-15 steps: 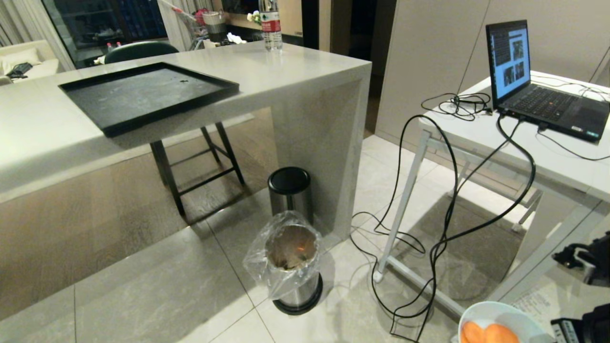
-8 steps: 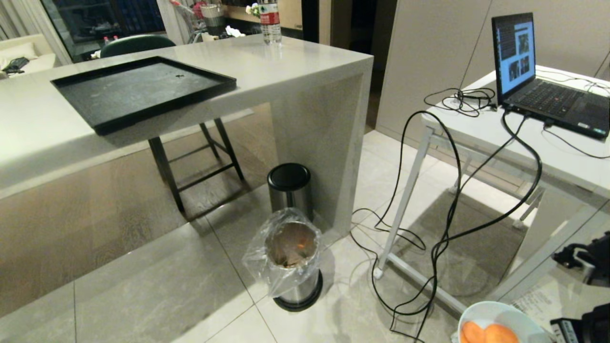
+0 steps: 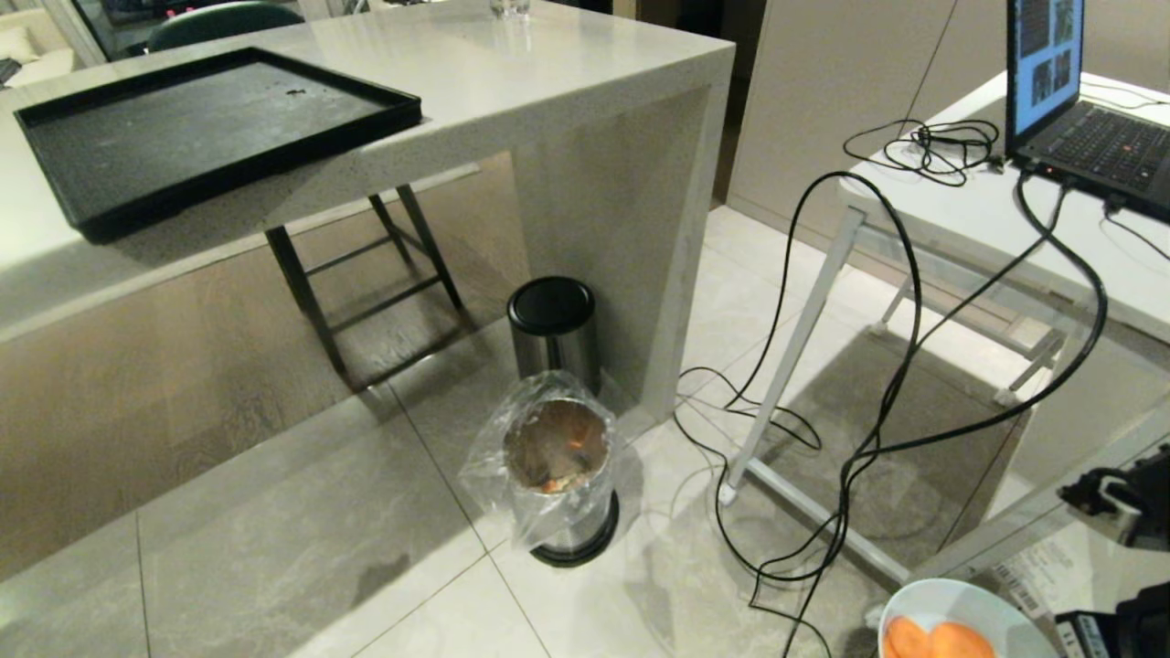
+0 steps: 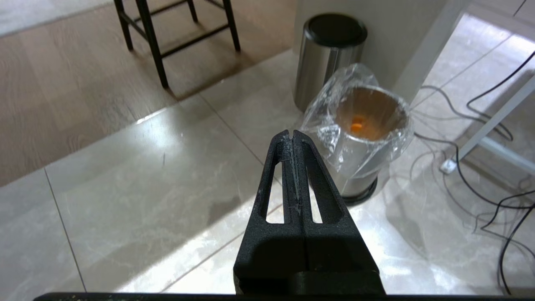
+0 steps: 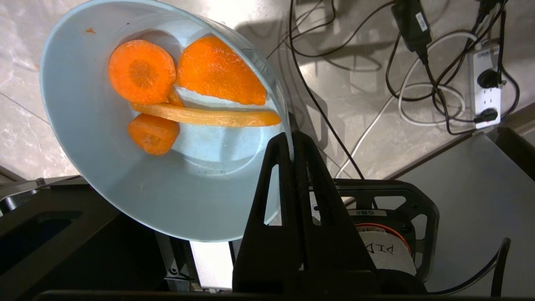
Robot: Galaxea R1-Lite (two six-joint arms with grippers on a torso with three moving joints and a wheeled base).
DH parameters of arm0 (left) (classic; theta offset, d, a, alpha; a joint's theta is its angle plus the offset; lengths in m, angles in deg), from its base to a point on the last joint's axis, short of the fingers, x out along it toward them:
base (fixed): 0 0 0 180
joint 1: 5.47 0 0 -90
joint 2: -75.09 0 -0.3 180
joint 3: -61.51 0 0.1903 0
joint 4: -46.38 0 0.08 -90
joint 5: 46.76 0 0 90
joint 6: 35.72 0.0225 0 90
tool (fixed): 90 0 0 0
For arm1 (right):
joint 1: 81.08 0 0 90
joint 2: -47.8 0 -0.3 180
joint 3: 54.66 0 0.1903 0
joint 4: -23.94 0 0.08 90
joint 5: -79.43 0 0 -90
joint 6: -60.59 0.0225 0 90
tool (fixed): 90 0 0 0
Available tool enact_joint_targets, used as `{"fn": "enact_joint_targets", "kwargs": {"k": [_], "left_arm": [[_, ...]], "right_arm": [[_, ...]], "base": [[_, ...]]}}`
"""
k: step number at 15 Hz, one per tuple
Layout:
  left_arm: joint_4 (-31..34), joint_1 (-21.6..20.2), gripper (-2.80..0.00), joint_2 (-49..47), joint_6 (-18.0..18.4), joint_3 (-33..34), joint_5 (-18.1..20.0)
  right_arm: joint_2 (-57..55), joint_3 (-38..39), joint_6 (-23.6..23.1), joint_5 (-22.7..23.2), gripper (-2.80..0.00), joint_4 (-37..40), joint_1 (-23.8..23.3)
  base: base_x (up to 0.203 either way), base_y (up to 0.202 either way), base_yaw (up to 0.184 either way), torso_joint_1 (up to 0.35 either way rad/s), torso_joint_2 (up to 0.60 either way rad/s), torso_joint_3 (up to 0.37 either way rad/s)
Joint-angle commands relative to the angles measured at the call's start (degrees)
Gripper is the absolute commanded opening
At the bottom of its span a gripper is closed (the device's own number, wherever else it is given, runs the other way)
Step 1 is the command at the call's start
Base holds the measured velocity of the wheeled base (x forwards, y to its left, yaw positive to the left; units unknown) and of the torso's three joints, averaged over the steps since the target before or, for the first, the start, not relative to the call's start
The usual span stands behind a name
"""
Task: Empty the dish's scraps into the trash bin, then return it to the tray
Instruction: Move the bowl over the trash can
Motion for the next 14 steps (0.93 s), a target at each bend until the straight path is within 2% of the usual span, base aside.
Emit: {"fn": "enact_joint_targets", "kwargs": {"k": [1, 14], "left_arm": [[0.00, 0.00, -2.80, -0.06, -0.03, 0.00, -0.07], [0.00, 0.00, -2.80, -0.06, -0.03, 0.00, -0.07]], "right_arm": [[0.12, 0.00, 0.15, 0.00, -2.80, 0.20, 0.03], [0.38, 0.00, 0.15, 0.00, -2.80, 0.37, 0.03]], "base": [[0.000, 0.000, 0.000, 0.002, 0.01, -0.206], [0.000, 0.000, 0.000, 0.003, 0.00, -0.199]]}}
